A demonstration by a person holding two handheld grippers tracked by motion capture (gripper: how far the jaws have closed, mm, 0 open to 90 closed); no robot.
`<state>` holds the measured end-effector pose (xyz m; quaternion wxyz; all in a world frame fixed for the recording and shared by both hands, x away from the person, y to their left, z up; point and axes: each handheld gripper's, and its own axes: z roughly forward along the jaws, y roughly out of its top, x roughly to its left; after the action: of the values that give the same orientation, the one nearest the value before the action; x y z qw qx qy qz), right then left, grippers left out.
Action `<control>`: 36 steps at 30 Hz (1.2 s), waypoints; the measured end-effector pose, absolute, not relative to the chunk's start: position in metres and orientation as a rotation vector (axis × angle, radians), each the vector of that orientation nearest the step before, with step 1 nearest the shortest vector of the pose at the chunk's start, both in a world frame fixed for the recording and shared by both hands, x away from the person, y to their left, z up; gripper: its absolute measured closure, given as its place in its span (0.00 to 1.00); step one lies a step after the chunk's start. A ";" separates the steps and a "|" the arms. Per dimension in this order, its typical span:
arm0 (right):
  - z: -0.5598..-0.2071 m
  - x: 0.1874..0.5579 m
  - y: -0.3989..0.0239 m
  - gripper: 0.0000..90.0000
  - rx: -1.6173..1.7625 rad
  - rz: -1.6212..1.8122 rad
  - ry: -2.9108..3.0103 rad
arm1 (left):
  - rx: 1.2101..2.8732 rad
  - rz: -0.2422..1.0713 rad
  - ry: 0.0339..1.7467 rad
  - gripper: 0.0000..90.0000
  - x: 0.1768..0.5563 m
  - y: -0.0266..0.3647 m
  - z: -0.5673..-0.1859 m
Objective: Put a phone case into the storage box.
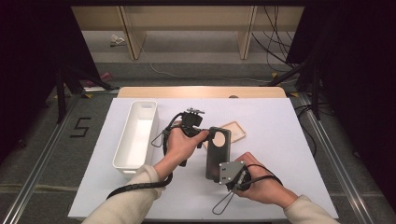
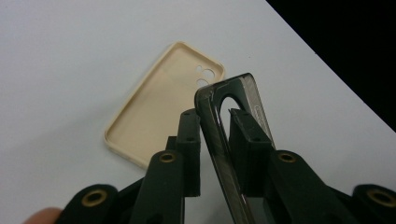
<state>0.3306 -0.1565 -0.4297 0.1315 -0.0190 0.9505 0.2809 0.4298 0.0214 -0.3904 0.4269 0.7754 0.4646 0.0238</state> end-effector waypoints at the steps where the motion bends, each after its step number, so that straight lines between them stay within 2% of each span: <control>1: -0.430 0.331 -0.157 0.99 -0.054 0.806 2.756 | 1.929 0.055 1.158 0.84 0.429 0.021 -0.390; 11: -0.434 0.334 -0.158 0.99 -0.034 0.778 2.774 | 1.880 0.027 1.085 0.90 0.420 0.013 -0.382; 16: -0.434 0.336 -0.160 0.96 0.001 0.791 2.762 | 1.868 0.065 1.027 0.91 0.416 0.012 -0.376; 18: -0.434 0.338 -0.161 0.90 0.031 0.808 2.748 | 1.886 0.138 0.992 0.91 0.415 0.013 -0.374; 36: -0.429 0.351 -0.184 0.40 0.477 1.159 2.617 | 1.781 0.267 0.910 0.91 0.414 0.050 -0.370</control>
<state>0.3510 -0.1837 -0.4287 0.1196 0.1633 0.8954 0.3966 0.4143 0.0498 -0.3696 0.5330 0.7468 0.3816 0.1121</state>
